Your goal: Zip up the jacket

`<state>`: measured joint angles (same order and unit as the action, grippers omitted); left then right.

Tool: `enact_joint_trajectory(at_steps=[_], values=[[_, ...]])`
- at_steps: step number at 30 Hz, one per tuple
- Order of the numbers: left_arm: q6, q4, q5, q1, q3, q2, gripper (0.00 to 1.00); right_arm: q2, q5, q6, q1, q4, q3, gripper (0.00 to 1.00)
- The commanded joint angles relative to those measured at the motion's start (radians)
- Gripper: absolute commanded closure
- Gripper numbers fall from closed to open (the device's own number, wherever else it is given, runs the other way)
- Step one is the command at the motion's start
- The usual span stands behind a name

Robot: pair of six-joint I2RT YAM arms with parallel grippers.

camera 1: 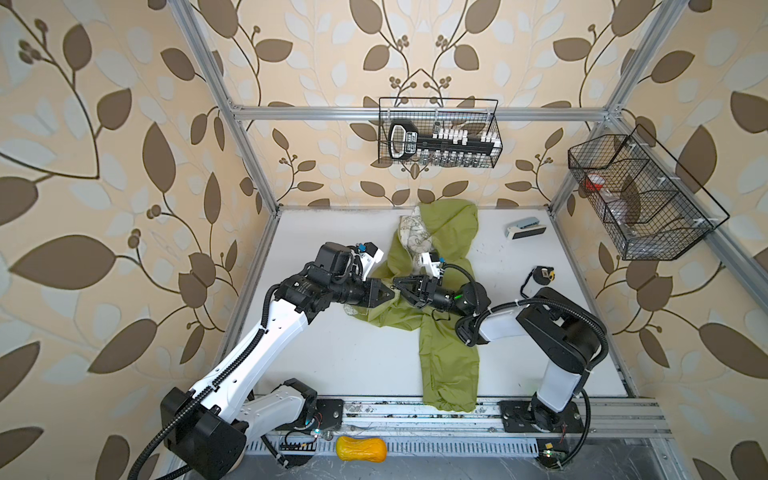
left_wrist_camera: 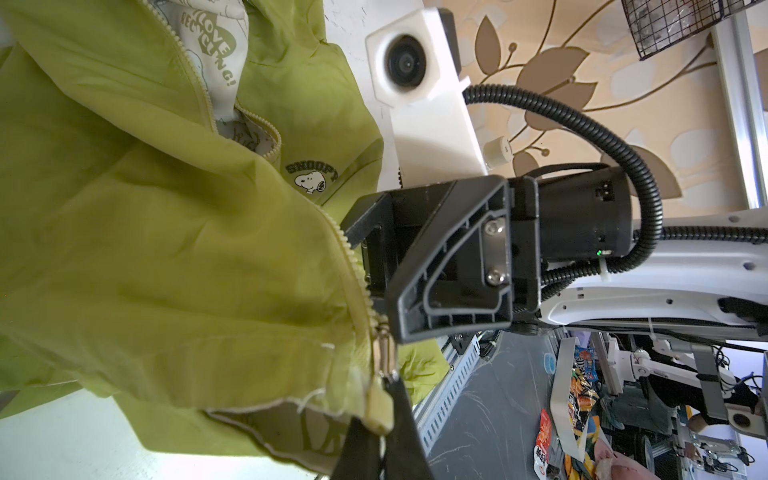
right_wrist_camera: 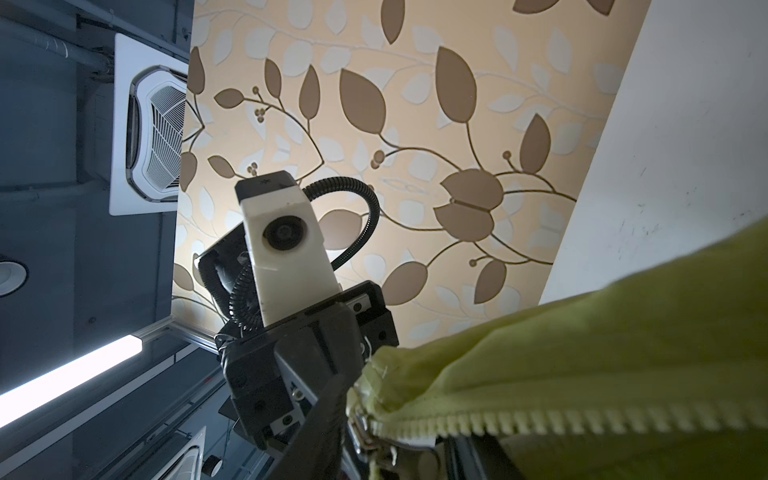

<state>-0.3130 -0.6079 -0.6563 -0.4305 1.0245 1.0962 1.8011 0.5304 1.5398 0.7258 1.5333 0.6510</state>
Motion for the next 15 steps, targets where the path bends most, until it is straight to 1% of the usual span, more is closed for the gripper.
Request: enact_joint_trajectory(at_steps=[1, 3, 12, 15], values=[[0.008, 0.019, -0.032, 0.006, 0.0, -0.018, 1.0, -0.045, -0.004, 0.028, -0.006, 0.075, -0.026, 0.63], [0.008, 0.02, -0.032, 0.006, 0.0, -0.019, 1.0, -0.056, -0.005, 0.028, -0.008, 0.074, -0.034, 0.64], [0.006, 0.02, -0.032, 0.006, 0.006, -0.019, 1.0, -0.069, -0.002, 0.027, -0.009, 0.076, -0.054, 0.74], [0.006, 0.019, -0.031, 0.006, 0.006, -0.021, 1.0, -0.07, 0.0, 0.025, -0.008, 0.076, -0.055, 0.8]])
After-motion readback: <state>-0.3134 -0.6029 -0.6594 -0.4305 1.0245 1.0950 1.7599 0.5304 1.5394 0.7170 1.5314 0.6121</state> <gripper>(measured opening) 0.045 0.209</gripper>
